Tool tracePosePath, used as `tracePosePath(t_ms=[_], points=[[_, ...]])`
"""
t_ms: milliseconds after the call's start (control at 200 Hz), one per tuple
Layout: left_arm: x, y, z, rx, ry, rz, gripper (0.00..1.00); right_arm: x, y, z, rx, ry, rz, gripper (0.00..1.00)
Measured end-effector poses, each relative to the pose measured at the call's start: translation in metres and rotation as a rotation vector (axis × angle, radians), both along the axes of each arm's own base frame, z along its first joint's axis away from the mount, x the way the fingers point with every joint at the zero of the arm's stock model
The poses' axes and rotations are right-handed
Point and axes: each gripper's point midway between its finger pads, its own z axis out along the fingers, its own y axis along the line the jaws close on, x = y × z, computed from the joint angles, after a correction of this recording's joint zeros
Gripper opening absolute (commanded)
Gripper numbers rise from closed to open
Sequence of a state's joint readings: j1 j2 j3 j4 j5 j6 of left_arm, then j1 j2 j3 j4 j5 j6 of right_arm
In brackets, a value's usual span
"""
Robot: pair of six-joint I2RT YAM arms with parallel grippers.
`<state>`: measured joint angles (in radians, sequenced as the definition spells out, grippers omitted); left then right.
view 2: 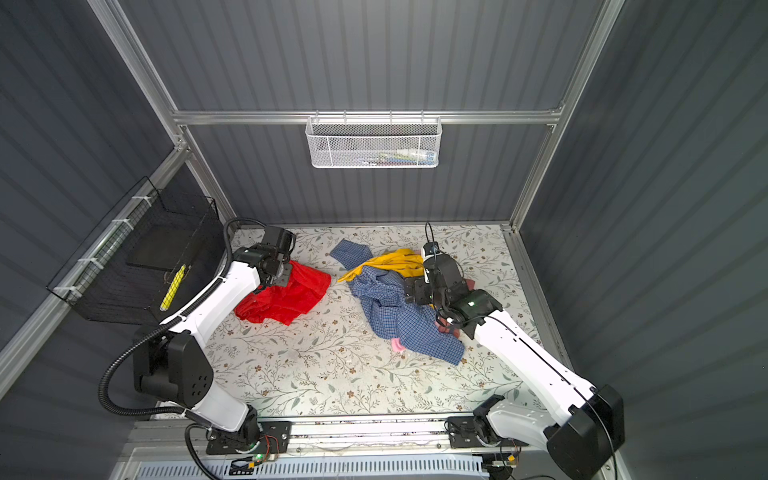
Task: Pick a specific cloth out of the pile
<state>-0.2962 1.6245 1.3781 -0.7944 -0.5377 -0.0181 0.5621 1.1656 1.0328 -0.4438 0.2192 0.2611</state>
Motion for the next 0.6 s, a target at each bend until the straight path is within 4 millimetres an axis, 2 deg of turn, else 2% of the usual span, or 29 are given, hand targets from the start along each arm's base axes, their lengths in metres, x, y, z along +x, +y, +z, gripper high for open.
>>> tracePosePath(t_ms=[175, 255, 325, 515, 600], points=[[-0.010, -0.015, -0.059, -0.075, 0.146, 0.018, 0.03, -0.002, -0.003, 0.003, -0.001, -0.008, -0.007, 0.99], [-0.021, -0.015, -0.077, -0.097, 0.190, 0.041, 0.05, -0.002, -0.003, 0.003, -0.003, -0.007, -0.008, 0.99], [-0.026, -0.014, -0.081, -0.133, 0.192, 0.065, 0.12, -0.003, -0.004, 0.002, -0.006, -0.002, -0.009, 0.99], [-0.023, 0.004, -0.066, -0.257, 0.123, 0.154, 0.15, -0.007, -0.007, -0.004, -0.016, 0.011, -0.010, 0.99], [-0.025, 0.013, -0.073, -0.282, 0.128, 0.187, 0.21, -0.009, -0.008, -0.008, -0.021, 0.019, -0.011, 0.99]])
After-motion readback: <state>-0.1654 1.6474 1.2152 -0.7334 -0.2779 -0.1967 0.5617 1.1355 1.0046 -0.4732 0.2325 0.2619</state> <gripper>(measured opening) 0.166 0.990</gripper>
